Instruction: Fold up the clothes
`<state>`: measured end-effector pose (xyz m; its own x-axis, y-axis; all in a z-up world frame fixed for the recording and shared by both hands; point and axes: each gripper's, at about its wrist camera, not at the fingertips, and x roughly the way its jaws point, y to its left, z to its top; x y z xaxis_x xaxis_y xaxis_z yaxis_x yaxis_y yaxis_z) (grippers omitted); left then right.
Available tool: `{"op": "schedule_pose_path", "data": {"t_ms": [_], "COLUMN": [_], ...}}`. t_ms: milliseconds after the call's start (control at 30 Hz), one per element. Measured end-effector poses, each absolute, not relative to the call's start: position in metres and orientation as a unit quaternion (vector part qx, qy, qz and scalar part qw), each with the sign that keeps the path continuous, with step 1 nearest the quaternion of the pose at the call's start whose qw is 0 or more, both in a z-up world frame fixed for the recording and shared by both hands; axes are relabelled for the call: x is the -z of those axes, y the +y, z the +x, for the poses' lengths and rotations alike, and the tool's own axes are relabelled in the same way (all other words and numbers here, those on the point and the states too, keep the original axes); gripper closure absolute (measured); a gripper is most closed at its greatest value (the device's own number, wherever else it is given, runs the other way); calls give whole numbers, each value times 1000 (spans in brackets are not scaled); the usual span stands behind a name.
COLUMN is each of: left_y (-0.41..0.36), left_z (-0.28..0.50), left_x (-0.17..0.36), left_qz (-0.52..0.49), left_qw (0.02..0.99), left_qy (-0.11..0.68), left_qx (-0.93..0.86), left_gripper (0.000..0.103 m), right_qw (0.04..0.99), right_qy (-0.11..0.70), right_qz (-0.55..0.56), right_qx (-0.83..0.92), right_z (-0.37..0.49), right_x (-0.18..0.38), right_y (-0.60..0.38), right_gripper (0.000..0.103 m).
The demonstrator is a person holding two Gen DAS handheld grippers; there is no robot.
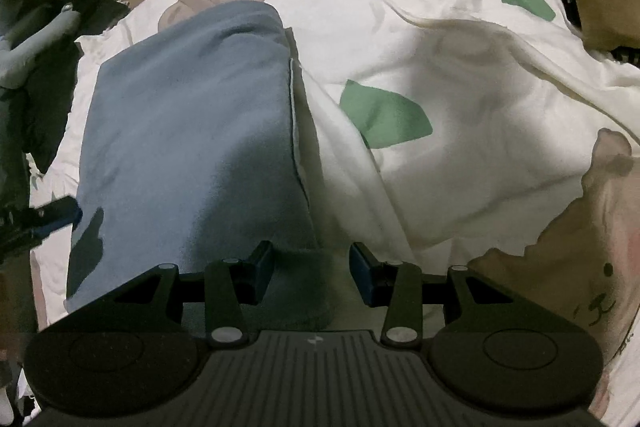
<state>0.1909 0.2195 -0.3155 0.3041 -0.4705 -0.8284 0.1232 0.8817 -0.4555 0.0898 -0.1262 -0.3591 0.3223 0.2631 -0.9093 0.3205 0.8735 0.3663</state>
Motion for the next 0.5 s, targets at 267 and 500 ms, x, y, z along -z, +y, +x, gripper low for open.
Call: {"op": "schedule_pose_path", "data": {"t_ms": [267,500], "left_y": [223,228], "left_z": [160,141], "left_x": [307,336], "left_qz": [-113,-164], "left_qw": [798,769], "left_qy": [568,600], "left_qx": [165,151], "left_gripper": [47,46], "right_qw": [774,773], "right_qy": [581,583], "right_qz": [252,250], "right_qx": [12,9], "right_z": [89,90], "right_x": [362,365], "right_y": [-126,-125], "right_gripper": [54,54]}}
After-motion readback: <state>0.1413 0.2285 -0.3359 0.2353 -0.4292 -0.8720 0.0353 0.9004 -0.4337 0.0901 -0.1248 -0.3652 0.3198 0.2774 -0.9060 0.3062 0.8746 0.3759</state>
